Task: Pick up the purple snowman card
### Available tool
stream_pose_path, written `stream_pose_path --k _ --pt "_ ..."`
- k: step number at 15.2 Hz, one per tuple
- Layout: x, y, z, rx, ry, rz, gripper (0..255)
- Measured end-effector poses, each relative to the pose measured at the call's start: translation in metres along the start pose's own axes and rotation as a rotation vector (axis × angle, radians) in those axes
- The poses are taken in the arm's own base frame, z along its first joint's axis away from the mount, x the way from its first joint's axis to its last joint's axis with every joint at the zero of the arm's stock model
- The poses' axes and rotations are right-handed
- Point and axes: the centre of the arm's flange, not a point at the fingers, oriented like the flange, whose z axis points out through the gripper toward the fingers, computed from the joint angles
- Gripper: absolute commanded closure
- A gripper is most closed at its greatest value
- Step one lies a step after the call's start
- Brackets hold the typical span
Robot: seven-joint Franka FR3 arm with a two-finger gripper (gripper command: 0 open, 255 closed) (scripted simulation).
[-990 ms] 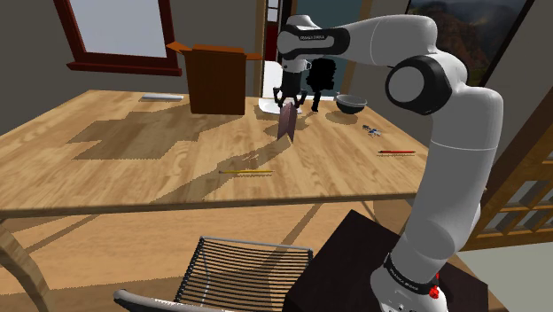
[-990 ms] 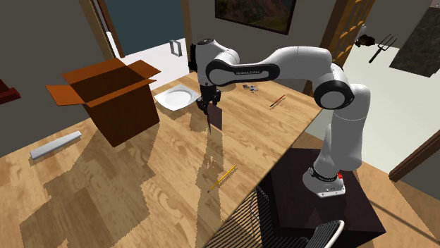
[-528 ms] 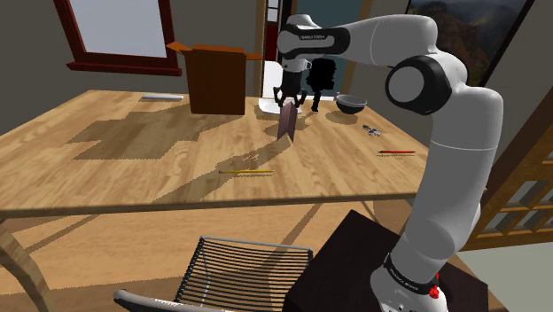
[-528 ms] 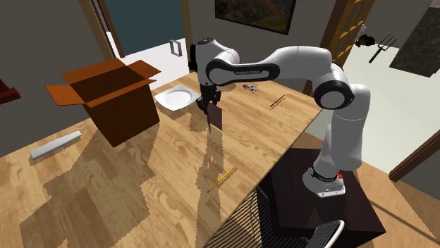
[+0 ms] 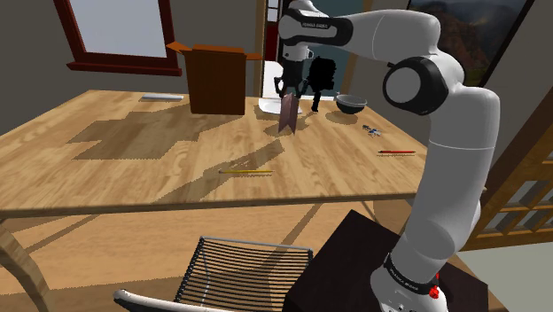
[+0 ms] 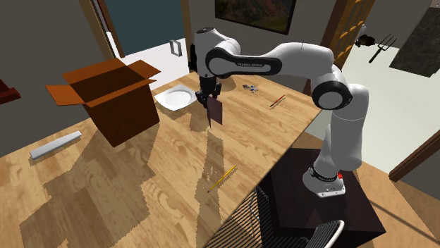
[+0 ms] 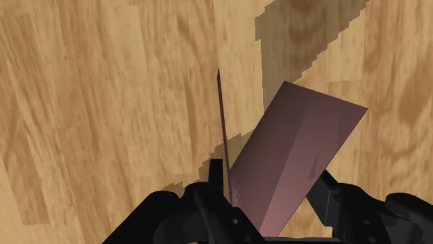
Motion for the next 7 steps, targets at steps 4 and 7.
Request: stream_pose_path --k 4,7 --pt "0.0 -0.001 -0.021 0.0 0.0 0.0 255" --pt "0.0 0.001 -0.034 0.0 0.0 0.0 255"
